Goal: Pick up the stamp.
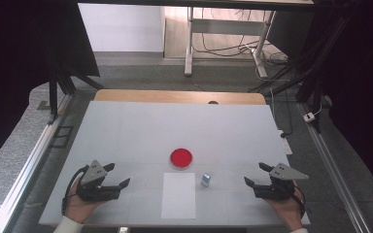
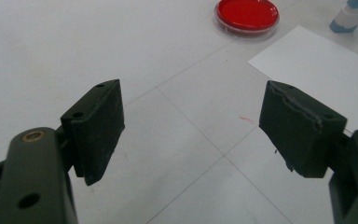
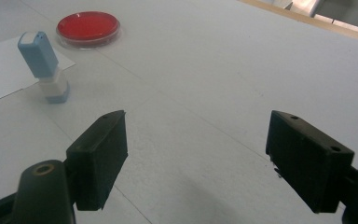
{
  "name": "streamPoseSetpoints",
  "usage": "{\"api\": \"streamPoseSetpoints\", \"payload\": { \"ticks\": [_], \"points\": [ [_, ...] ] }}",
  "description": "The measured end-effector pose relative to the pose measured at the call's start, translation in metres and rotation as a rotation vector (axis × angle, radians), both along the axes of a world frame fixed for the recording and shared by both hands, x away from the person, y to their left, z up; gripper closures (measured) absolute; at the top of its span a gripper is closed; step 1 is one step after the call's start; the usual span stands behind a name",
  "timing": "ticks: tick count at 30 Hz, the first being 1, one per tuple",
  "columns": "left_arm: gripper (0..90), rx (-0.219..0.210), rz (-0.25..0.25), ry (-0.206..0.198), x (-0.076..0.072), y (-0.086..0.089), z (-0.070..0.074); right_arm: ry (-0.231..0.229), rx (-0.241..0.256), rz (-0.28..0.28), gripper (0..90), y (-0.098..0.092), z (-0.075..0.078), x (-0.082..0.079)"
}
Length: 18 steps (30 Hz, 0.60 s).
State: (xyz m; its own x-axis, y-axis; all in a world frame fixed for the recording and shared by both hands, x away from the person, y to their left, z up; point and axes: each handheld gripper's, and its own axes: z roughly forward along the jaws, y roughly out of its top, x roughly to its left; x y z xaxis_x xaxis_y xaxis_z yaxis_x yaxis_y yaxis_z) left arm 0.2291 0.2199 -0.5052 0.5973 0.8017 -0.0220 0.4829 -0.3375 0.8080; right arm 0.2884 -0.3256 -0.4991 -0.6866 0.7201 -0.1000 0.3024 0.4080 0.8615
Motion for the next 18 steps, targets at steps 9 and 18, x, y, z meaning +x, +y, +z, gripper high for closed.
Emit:
{"api": "streamPoseSetpoints", "payload": {
  "ticks": [9, 18],
  "points": [
    [22.4, -0.007, 0.0, 0.001, 0.0011, -0.0009, -0.0013, -0.001, 0.009, -0.011, 21.1, -0.0014, 0.0022, -0.0005],
    [22.4, -0.01, -0.003, 0.029, 0.0006, 0.0013, -0.0038, -0.005, -0.007, -0.004, 23.9, 0.0021, 0.0006, 0.0014]
  ]
}}
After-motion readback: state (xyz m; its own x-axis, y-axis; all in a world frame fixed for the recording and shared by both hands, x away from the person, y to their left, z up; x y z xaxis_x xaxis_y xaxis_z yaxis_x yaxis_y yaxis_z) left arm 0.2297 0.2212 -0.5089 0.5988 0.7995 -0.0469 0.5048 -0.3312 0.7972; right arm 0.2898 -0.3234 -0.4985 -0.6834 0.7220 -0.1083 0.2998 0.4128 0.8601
